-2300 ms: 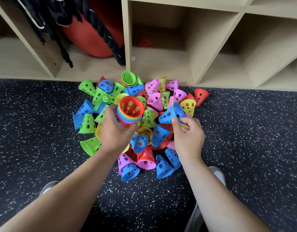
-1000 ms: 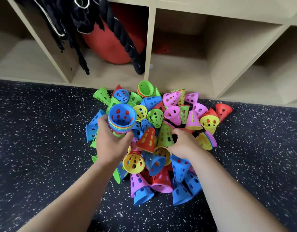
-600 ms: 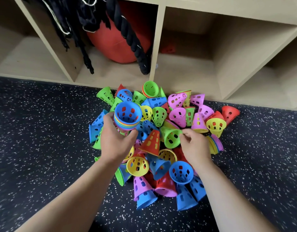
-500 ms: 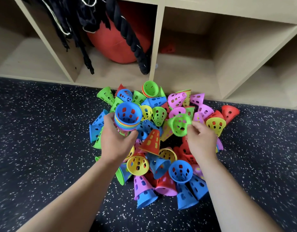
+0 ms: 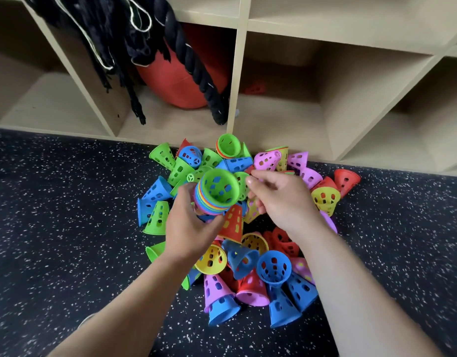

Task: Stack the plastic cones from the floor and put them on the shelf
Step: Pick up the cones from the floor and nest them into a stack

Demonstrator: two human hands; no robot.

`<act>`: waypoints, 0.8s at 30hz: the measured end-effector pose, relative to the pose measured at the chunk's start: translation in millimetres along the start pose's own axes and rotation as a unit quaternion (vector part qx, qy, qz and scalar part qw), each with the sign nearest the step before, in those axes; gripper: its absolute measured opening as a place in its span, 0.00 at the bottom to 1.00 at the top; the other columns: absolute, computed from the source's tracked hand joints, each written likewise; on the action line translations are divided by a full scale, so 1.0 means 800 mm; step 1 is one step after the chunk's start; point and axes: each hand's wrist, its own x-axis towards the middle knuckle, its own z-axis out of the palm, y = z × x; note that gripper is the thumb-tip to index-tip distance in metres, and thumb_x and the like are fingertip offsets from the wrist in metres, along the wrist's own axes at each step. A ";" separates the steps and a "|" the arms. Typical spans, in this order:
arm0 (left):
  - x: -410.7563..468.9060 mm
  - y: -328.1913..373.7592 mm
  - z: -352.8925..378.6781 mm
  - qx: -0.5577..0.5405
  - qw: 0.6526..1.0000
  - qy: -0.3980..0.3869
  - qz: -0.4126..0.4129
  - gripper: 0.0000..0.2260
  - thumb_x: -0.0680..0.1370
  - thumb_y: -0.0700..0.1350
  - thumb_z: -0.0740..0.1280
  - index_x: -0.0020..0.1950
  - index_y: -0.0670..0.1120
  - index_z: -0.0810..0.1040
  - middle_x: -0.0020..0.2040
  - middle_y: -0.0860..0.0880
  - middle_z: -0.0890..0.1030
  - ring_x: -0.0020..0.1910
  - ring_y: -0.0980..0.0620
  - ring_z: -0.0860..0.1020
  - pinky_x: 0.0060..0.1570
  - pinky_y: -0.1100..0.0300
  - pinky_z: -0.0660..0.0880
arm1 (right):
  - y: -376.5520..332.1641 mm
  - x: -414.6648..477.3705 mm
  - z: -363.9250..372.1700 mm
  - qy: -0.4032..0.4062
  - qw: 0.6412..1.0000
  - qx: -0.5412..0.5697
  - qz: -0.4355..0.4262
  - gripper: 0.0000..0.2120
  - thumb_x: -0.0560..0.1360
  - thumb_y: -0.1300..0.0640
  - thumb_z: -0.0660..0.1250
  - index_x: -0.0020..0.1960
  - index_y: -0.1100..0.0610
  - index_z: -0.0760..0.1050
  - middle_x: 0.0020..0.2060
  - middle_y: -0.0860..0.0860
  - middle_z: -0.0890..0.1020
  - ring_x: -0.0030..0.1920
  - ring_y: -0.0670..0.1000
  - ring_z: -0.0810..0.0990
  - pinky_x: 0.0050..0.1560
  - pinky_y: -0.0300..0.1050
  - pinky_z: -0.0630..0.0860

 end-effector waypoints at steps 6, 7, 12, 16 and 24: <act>0.009 -0.005 -0.003 -0.012 1.000 0.002 -0.011 0.28 0.68 0.48 0.78 0.63 0.55 0.69 0.54 0.61 0.78 0.52 0.60 0.77 0.54 0.59 0.75 | 0.023 0.013 -0.008 0.097 0.994 0.012 0.052 0.07 0.79 0.57 0.65 0.47 0.50 0.82 0.36 0.48 0.84 0.31 0.47 0.76 0.33 0.44 0.77; 0.010 -0.007 -0.003 -0.014 1.000 0.007 -0.011 0.28 0.68 0.49 0.77 0.64 0.53 0.70 0.55 0.60 0.78 0.53 0.59 0.78 0.55 0.58 0.76 | 0.029 0.018 -0.010 0.095 0.994 -0.009 0.059 0.08 0.79 0.57 0.64 0.46 0.49 0.81 0.37 0.48 0.85 0.33 0.48 0.78 0.36 0.48 0.79; 0.019 -0.018 -0.008 -0.012 0.999 0.025 -0.017 0.26 0.68 0.49 0.78 0.62 0.57 0.70 0.54 0.60 0.79 0.52 0.55 0.79 0.55 0.52 0.78 | 0.067 0.052 -0.005 0.079 0.983 -0.154 0.068 0.11 0.76 0.57 0.65 0.56 0.52 0.82 0.51 0.47 0.85 0.51 0.51 0.83 0.56 0.52 0.81; 0.028 -0.030 -0.012 -0.013 0.999 0.039 -0.033 0.27 0.68 0.50 0.80 0.61 0.57 0.70 0.53 0.60 0.80 0.51 0.56 0.80 0.53 0.53 0.79 | 0.072 0.090 0.017 0.044 0.969 -0.239 0.031 0.15 0.78 0.56 0.66 0.64 0.52 0.78 0.56 0.45 0.81 0.49 0.48 0.78 0.44 0.36 0.72; 0.044 -0.046 -0.010 0.006 0.997 0.054 -0.054 0.26 0.67 0.51 0.82 0.59 0.55 0.73 0.51 0.61 0.81 0.51 0.60 0.81 0.52 0.59 0.78 | 0.083 0.148 0.040 -0.019 0.940 -0.338 0.051 0.31 0.69 0.52 0.78 0.69 0.51 0.73 0.66 0.51 0.76 0.61 0.54 0.78 0.57 0.49 0.79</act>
